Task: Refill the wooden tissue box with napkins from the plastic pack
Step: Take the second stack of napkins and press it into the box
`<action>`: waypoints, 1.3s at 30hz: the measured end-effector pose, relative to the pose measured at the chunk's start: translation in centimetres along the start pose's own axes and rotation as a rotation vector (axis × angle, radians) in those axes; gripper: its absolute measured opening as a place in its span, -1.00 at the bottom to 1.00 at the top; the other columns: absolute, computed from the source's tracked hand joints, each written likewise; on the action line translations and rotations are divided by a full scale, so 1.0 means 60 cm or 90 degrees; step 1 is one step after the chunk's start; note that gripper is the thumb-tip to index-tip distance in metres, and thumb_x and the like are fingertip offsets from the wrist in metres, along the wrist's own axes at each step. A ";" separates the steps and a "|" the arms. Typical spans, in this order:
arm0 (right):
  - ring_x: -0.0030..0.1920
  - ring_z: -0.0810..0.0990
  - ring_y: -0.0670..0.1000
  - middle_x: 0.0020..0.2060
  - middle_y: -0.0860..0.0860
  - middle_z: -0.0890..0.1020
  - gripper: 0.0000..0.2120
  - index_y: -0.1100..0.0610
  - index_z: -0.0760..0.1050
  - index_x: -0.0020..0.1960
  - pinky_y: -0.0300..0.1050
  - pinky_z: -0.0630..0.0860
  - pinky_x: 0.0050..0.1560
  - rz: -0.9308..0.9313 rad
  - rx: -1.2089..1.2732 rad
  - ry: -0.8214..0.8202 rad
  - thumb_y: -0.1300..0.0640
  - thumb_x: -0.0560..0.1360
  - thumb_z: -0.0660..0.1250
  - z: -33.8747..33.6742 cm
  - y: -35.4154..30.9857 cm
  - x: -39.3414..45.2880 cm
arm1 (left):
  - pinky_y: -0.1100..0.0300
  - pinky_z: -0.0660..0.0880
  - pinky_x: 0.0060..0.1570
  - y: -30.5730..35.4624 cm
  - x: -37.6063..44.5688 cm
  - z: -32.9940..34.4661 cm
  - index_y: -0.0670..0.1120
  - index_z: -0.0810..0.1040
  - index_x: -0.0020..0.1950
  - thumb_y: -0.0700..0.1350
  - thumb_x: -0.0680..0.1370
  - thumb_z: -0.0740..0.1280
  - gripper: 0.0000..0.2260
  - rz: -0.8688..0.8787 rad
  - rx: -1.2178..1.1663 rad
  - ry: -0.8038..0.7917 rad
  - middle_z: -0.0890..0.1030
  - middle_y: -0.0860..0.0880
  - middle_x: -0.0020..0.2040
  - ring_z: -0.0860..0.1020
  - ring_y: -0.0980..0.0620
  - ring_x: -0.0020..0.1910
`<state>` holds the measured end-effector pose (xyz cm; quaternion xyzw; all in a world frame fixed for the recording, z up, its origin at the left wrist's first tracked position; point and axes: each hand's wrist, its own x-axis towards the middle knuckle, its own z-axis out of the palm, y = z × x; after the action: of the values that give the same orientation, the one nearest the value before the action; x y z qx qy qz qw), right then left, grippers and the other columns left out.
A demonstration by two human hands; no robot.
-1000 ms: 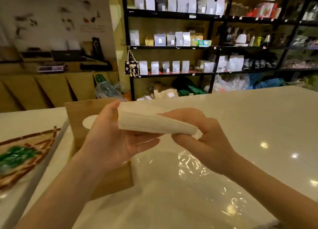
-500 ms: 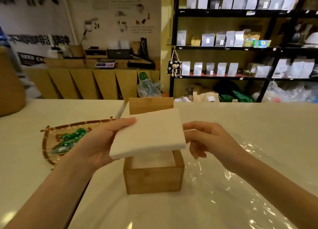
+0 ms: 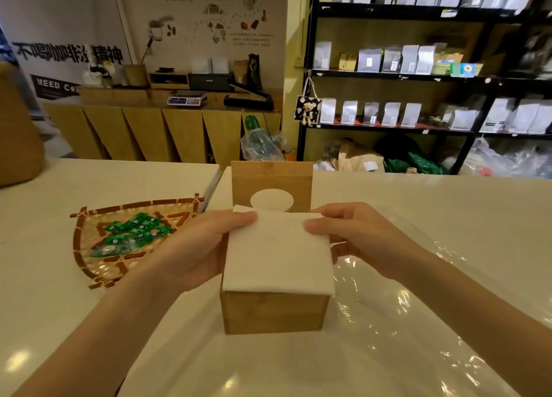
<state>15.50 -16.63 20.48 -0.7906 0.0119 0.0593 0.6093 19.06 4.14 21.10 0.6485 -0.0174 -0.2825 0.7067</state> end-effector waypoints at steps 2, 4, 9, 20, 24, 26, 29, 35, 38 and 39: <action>-0.23 0.66 -0.03 -0.18 0.05 0.70 -0.75 0.18 0.57 0.04 -0.21 0.57 -0.34 -0.009 -0.024 0.015 0.11 0.40 0.41 0.000 0.000 0.002 | 0.16 0.58 -0.16 0.000 0.001 0.003 -0.05 0.56 -0.04 -0.09 0.50 0.29 -0.89 0.052 0.120 0.050 0.67 -0.03 -0.08 0.63 0.02 -0.06; -0.30 0.64 -0.08 -0.21 0.03 0.70 -0.77 0.19 0.57 0.04 -0.23 0.56 -0.39 -0.026 -0.047 0.032 0.14 0.41 0.41 0.000 0.002 0.006 | 0.27 0.53 -0.19 0.000 0.000 0.001 0.04 0.56 -0.16 -0.07 0.47 0.33 -0.96 0.122 0.244 0.126 0.65 0.06 -0.12 0.61 0.11 -0.11; -0.29 0.61 -0.16 -0.23 -0.07 0.67 -0.89 0.09 0.59 -0.02 -0.35 0.48 -0.40 -0.081 -0.108 0.068 0.19 0.46 0.34 0.007 0.002 0.013 | 0.31 0.41 -0.18 -0.010 0.009 -0.019 0.04 0.61 -0.15 -0.02 0.42 0.39 -0.95 0.243 0.475 0.226 0.57 0.18 -0.20 0.51 0.22 -0.16; -0.26 0.47 -0.15 -0.31 -0.10 0.54 -0.92 -0.04 0.51 -0.11 -0.28 0.39 -0.27 -0.152 -0.400 0.118 0.08 0.42 0.39 0.018 0.003 0.025 | -0.02 0.23 0.32 -0.006 0.026 -0.028 0.02 0.65 -0.08 0.04 0.48 0.31 -0.83 0.186 0.778 0.219 0.44 0.06 0.32 0.26 0.02 0.35; -0.16 0.45 -0.10 -0.24 -0.09 0.59 -0.94 -0.01 0.54 -0.14 -0.22 0.40 -0.21 -0.189 -0.552 0.137 0.04 0.41 0.38 0.027 -0.002 0.022 | -0.03 0.14 0.36 0.001 0.027 -0.018 -0.01 0.65 -0.03 0.04 0.49 0.30 -0.80 0.171 0.878 0.214 0.39 0.03 0.35 0.16 -0.01 0.39; -0.11 0.39 -0.10 -0.19 -0.09 0.63 -0.91 0.00 0.57 -0.09 -0.22 0.32 -0.23 -0.215 -0.634 0.151 0.03 0.43 0.35 0.035 -0.001 0.021 | -0.06 0.10 0.38 -0.001 0.030 -0.010 0.00 0.65 -0.05 0.05 0.48 0.30 -0.80 0.163 0.912 0.228 0.37 0.02 0.37 0.13 -0.04 0.42; 0.02 0.42 -0.05 -0.12 -0.09 0.64 -0.87 -0.03 0.57 -0.03 -0.09 0.28 0.06 -0.228 -0.721 0.161 0.00 0.47 0.30 0.044 -0.004 0.019 | -0.12 -0.01 0.41 -0.008 0.034 -0.001 0.02 0.65 -0.06 0.04 0.49 0.30 -0.82 0.154 0.956 0.253 0.32 0.01 0.42 0.04 -0.07 0.47; 0.14 0.47 0.05 -0.12 -0.02 0.65 -0.88 0.02 0.55 -0.02 0.29 -0.21 0.42 -0.135 -0.880 0.135 0.11 0.52 0.24 0.067 -0.007 0.023 | -0.27 -0.16 0.40 -0.018 0.044 0.013 0.05 0.63 -0.01 0.06 0.49 0.29 -0.81 0.093 1.045 0.280 0.27 -0.03 0.46 -0.05 -0.12 0.50; 0.09 0.49 0.07 -0.21 -0.02 0.62 -0.90 0.04 0.55 -0.08 0.36 -0.27 0.39 -0.109 -0.932 0.150 0.13 0.52 0.25 0.078 -0.005 0.027 | -0.31 -0.18 0.38 -0.021 0.045 0.019 0.05 0.62 0.03 0.09 0.48 0.29 -0.78 0.091 1.083 0.318 0.31 -0.04 0.44 -0.04 -0.13 0.50; 0.08 0.48 0.07 -0.27 -0.02 0.59 -0.90 0.04 0.54 -0.12 0.37 -0.27 0.38 -0.108 -0.950 0.157 0.12 0.51 0.26 0.083 -0.005 0.028 | -0.32 -0.20 0.37 -0.023 0.045 0.022 0.05 0.62 0.03 0.09 0.48 0.29 -0.78 0.101 1.103 0.340 0.34 -0.04 0.43 -0.03 -0.13 0.50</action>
<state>16.81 -11.67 19.32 -0.9921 -0.0241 -0.0843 -0.0900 20.31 1.83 19.11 0.9934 -0.1039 0.0384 -0.0301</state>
